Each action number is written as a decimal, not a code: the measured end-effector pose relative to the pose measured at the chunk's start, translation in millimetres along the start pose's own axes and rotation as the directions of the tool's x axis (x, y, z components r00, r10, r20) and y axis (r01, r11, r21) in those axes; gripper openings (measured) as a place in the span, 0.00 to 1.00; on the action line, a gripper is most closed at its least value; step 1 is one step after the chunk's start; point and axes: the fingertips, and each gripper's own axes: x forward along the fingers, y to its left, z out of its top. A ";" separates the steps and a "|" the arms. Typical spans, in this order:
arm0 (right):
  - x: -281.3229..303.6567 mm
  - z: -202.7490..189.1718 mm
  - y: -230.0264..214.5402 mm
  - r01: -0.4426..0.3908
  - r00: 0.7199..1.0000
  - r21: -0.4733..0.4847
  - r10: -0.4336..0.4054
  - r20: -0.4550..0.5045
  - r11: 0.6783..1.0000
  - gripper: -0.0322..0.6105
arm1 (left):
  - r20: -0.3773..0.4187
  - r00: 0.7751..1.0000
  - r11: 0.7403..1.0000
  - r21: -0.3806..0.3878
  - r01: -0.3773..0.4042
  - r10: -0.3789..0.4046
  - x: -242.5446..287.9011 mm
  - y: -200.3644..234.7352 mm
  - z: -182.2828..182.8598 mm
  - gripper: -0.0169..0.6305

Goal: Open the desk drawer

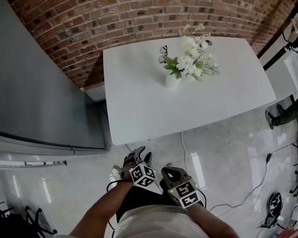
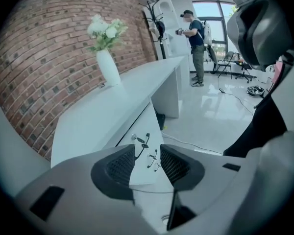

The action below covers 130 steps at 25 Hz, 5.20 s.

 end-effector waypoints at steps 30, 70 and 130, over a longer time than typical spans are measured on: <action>51.2 -29.8 -10.9 0.072 0.980 0.056 -0.081 0.180 0.996 0.06 | -0.055 0.997 0.944 0.329 -0.035 0.056 123.0 6.1 -49.7 0.31; 54.1 -70.5 -44.1 0.093 0.982 0.180 -0.120 0.144 0.979 0.06 | -0.096 0.976 0.806 0.583 -0.106 0.198 169.9 10.4 -57.0 0.05; 38.7 -58.8 -34.6 0.114 0.991 0.244 -0.092 -0.099 0.963 0.06 | -0.229 0.972 0.954 0.275 0.121 -0.058 49.4 -98.0 -97.3 0.04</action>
